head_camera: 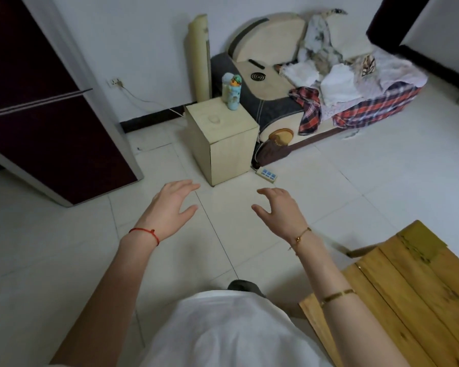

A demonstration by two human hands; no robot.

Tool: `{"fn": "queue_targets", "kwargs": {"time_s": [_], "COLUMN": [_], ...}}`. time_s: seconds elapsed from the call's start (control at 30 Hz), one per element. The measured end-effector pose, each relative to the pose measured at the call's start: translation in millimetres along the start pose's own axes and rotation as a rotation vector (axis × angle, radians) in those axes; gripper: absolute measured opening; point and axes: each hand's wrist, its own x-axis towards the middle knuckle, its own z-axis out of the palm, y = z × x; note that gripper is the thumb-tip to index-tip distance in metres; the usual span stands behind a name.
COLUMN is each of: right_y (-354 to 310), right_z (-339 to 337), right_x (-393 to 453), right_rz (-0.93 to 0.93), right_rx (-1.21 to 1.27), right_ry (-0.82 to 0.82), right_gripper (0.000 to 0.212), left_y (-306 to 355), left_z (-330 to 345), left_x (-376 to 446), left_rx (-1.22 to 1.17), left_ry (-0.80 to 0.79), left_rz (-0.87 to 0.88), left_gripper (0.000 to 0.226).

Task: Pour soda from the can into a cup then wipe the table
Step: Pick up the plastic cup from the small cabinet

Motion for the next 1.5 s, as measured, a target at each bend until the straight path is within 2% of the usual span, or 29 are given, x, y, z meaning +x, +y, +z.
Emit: {"fn": "queue_targets", "kwargs": {"time_s": [0.33,0.67,0.83,1.17,1.5], "right_y": [-21,-44,-51,-44,-79], "right_z": [5,-34,-45,-28,-9], "right_x": [158,361,431,521,624], "right_rz": [-0.082,-0.174,-0.182,-0.037,0.268], "right_rx": [0.012,0.053,0.066,0.069,0.103], "right_ry": [-0.010,0.009,-0.002,-0.008,0.080], "right_gripper": [0.044,0.038,0.037,0.037,0.038], "left_y": [-60,-104,-124,-184,-256], "left_z": [-28,-90,-110,-122,-171], "left_x": [115,271,328,448,619], "left_rx": [-0.013,-0.020,-0.004,-0.023,-0.039], "left_ry": [0.055,0.133,0.142,0.067,-0.120], "left_rz": [-0.062,-0.147,-0.147,-0.103,0.156], "left_gripper": [0.043,0.039,0.039,0.038,0.038]}}
